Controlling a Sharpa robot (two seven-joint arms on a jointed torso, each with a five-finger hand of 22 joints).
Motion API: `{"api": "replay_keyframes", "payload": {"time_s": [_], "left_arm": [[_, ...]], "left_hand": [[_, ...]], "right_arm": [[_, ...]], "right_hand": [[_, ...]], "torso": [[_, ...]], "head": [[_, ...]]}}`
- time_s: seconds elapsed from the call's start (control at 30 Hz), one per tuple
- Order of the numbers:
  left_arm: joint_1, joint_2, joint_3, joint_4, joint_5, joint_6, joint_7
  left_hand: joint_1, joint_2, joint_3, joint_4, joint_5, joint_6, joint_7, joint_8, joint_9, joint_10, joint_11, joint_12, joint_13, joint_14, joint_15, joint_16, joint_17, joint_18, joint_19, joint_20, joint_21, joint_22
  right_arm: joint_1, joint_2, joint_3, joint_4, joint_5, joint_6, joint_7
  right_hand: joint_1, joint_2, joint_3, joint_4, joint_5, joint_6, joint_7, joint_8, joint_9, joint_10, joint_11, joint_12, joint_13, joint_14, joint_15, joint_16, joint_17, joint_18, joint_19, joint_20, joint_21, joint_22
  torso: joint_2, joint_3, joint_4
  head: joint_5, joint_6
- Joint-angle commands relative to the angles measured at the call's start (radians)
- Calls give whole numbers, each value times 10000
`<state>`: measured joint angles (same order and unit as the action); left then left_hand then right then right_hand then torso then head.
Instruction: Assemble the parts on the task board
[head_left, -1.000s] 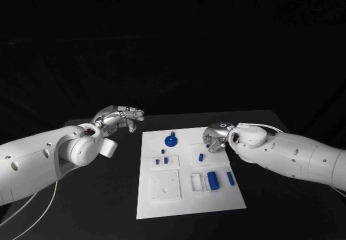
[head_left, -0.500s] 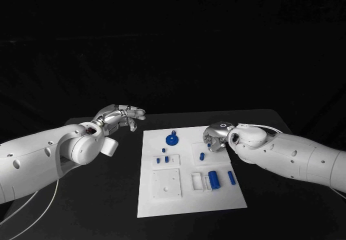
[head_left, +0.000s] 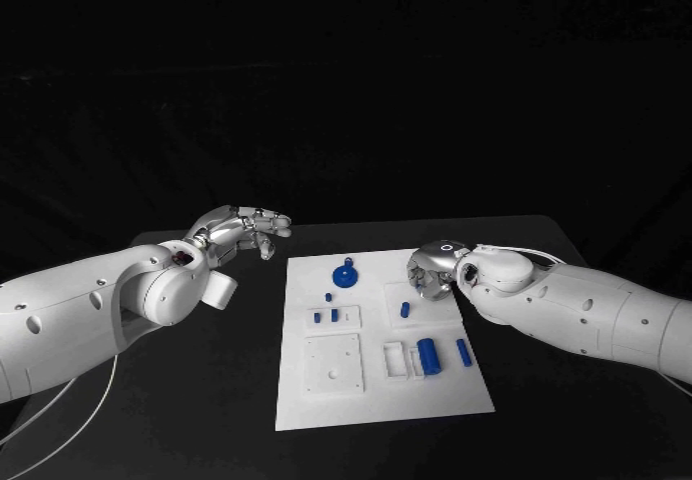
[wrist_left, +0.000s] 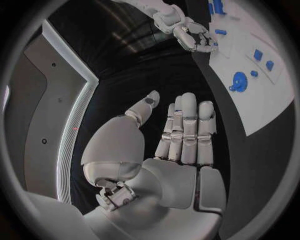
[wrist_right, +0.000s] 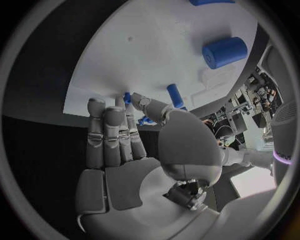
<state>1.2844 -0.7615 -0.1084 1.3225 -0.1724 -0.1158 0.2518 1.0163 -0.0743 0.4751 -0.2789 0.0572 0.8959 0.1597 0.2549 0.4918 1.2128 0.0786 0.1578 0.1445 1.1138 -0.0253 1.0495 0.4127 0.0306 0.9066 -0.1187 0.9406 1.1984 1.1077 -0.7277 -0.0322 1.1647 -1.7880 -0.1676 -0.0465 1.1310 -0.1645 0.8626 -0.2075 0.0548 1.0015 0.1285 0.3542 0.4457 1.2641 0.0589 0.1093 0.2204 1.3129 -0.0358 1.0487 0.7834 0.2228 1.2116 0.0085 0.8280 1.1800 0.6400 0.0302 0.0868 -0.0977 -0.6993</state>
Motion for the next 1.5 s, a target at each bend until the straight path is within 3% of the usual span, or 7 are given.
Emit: {"api": "replay_keyframes", "payload": {"time_s": [0.03,0.17,0.27,0.53,1.13,1.23,1.5], "left_arm": [[5,-6,5,28,-138,161,54],[5,-11,5,20,-182,206,19],[5,0,5,3,-211,233,18],[5,25,5,-15,-308,192,24],[4,99,5,-116,-291,151,59],[3,127,6,-136,-290,154,57],[6,208,6,-189,-278,138,43]], "left_hand": [[-27,34,-81,-8,-36,-72,24,43,-17,-34,59,-2,10,-16,-9,-45,14,812,-62,-42,-49,-12],[-16,30,-88,-17,-36,-85,27,38,-21,-39,60,-4,10,-15,-8,-49,17,813,-61,-42,-52,-12],[-8,21,-97,-24,-35,-100,33,32,-26,-48,62,-8,9,-15,-6,-54,21,813,-61,-42,-57,-12],[19,23,-109,-29,-27,-156,56,7,-44,-65,67,-15,8,-13,-2,-69,32,813,-56,-41,-68,-13],[-46,69,-148,55,-7,-327,127,-69,-95,-78,74,-16,16,5,4,-102,63,806,-37,-32,-100,-18],[-60,69,-155,65,-8,-346,134,-77,-101,-81,75,-17,16,7,5,-106,67,806,-35,-31,-104,-18],[-74,72,-161,76,-6,-362,139,-82,-105,-84,75,-18,17,8,6,-111,70,805,-32,-31,-107,-18]], "right_arm": [[-128,53,-79,50,-327,254,-5],[-154,80,-116,83,-516,182,-70],[-170,128,-148,46,-534,214,-99],[-171,166,-204,18,-978,124,-207],[-171,127,-204,165,-1177,-1049,-344],[-170,66,-196,239,-1191,-1229,-341],[-57,-68,-77,304,-871,-1382,-170]], "right_hand": [[-19,89,99,-12,-38,15,-58,53,28,167,-16,60,67,-107,-197,73,13,390,141,-183,58,23],[4,53,213,-68,-39,160,-124,138,82,338,-84,149,205,-103,-263,95,12,390,157,-206,95,58],[38,4,272,-111,-17,203,-145,159,100,372,-104,165,265,-97,-282,106,11,390,166,-218,108,70],[34,-90,365,-179,226,283,-175,181,124,409,-122,168,394,-88,-300,127,3,390,195,-236,155,111],[-13,-334,505,-198,995,577,-300,292,266,698,-244,256,772,-8,-416,304,42,390,351,-334,309,214],[57,-365,590,-199,707,601,-315,299,309,726,-263,251,848,2,-432,350,52,390,383,-369,343,236],[83,-388,657,-171,616,615,-322,302,334,741,-268,248,888,7,-439,373,56,390,394,-379,356,247]], "torso": [[8,8,-2],[8,15,-3],[9,18,-12],[14,17,-10],[22,17,8],[31,12,13],[31,2,12]], "head": [[-18,-12],[-46,-4],[-154,34],[-125,59],[-92,8],[-60,-27],[-48,-24]]}}
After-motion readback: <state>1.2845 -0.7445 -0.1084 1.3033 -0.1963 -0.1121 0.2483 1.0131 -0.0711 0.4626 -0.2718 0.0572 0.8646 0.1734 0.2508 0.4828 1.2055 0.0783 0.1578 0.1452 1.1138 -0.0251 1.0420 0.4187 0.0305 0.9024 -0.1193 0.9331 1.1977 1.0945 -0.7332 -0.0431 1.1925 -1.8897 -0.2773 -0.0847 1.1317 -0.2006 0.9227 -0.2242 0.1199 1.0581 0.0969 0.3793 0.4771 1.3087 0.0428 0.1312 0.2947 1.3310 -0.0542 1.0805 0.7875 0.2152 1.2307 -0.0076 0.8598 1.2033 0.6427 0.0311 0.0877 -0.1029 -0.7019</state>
